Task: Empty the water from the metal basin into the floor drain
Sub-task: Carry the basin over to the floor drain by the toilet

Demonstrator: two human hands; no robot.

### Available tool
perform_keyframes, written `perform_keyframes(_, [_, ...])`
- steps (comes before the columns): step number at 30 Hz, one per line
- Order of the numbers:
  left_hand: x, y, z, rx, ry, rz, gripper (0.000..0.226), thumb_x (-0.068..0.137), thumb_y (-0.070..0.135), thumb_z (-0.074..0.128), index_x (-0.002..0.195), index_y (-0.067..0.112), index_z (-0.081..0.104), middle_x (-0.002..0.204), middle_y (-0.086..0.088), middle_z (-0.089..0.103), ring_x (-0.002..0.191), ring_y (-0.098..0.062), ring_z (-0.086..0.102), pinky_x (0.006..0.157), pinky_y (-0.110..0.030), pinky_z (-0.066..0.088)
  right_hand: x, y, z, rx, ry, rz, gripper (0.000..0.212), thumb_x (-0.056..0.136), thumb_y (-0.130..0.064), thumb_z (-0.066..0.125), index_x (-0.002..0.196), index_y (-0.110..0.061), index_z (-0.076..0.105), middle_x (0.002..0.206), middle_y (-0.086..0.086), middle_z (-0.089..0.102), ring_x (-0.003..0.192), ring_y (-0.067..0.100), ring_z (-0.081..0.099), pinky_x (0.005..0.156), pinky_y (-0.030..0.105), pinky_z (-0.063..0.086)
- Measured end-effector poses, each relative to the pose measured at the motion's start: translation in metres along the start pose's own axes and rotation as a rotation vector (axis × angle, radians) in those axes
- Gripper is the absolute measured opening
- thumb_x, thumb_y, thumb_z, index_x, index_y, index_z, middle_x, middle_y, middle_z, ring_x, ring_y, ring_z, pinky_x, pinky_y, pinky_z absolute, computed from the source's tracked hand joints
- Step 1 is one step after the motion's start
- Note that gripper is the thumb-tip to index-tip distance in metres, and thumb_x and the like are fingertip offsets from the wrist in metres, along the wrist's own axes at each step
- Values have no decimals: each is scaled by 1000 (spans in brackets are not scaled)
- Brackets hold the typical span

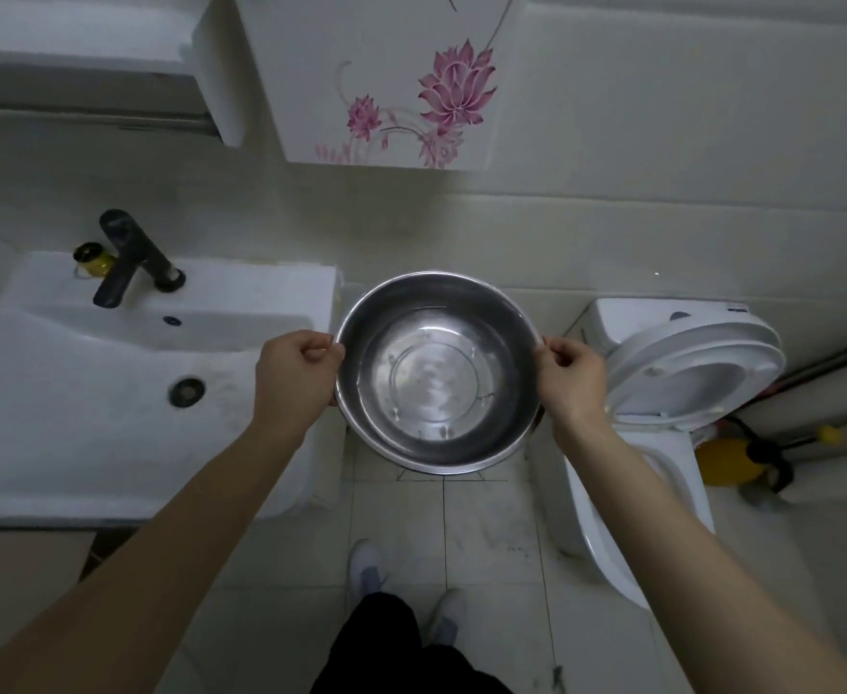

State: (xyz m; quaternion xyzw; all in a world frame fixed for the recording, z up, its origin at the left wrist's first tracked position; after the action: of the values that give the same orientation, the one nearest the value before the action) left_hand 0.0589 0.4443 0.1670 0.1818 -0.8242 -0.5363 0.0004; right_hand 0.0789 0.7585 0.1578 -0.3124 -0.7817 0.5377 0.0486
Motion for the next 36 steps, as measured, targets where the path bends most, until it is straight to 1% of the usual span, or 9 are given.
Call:
perform_keyframes(9, [32,-16,23,-17,-67,-17,9,92,12,72,100,14,74,79,-3,72,65,-26,72,59,-40,65,12,23,15,-18,163,59,24,98,-13,58,88,3,71,84,23,72,78,17,56,80,33,50])
perform_keyframes(15, [48,-30,39,2,-68,-10,18,91,15,71,108,10,76,83,-3,74,74,-26,74,60,-39,65,19,38,24,5,211,94,21,98,-15,60,96,0,74,100,21,77,102,35,71,79,26,46])
perform_keyframes(17, [51,-38,47,-11,-47,-16,13,91,16,71,102,18,76,82,0,74,75,-26,74,61,-36,64,23,46,28,14,206,95,21,99,-16,59,96,-2,75,95,18,77,94,33,71,78,27,47])
perform_keyframes(20, [53,-51,58,-26,1,-27,10,90,19,71,92,28,73,80,5,73,75,-20,73,72,-36,62,31,60,35,18,166,84,24,100,-15,56,86,-7,72,69,2,63,64,14,56,62,25,44])
perform_keyframes(22, [52,-60,68,-31,31,-21,9,90,18,69,94,26,74,77,10,71,66,-5,69,64,-23,59,38,69,39,16,168,87,25,101,-15,55,82,-10,70,62,-6,56,57,7,48,57,21,41])
perform_keyframes(24, [50,-70,79,-56,40,-24,9,91,17,68,95,23,73,75,10,69,56,5,66,45,-9,47,45,79,42,21,167,79,25,100,-14,55,80,-10,68,61,-7,52,57,8,45,57,20,40])
perform_keyframes(26, [50,-82,90,-81,50,-41,9,91,17,69,93,26,72,74,9,69,53,7,64,39,-6,42,52,93,46,13,165,87,24,101,-15,55,85,-6,70,63,-6,54,59,8,47,62,24,42])
perform_keyframes(33, [60,-135,128,-82,47,-58,14,89,23,72,86,37,71,74,13,72,61,5,68,48,-9,47,75,152,63,-15,167,110,23,100,-15,55,81,-11,67,67,-4,55,62,10,48,73,26,42])
perform_keyframes(36, [67,-161,144,-70,33,-52,9,88,27,71,93,32,76,79,12,75,67,-1,70,57,-16,52,82,178,71,-14,167,129,23,101,-15,55,92,-4,72,78,4,66,73,16,57,80,30,49])
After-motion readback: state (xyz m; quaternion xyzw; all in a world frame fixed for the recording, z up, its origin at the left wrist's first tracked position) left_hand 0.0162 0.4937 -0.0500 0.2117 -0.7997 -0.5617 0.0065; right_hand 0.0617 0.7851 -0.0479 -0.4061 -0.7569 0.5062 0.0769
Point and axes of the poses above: each hand's wrist, its own x-axis towards the middle knuckle, its own z-axis out of the palm, y = z × x, the point moved 4 cm from there along x, towards the middle knuckle
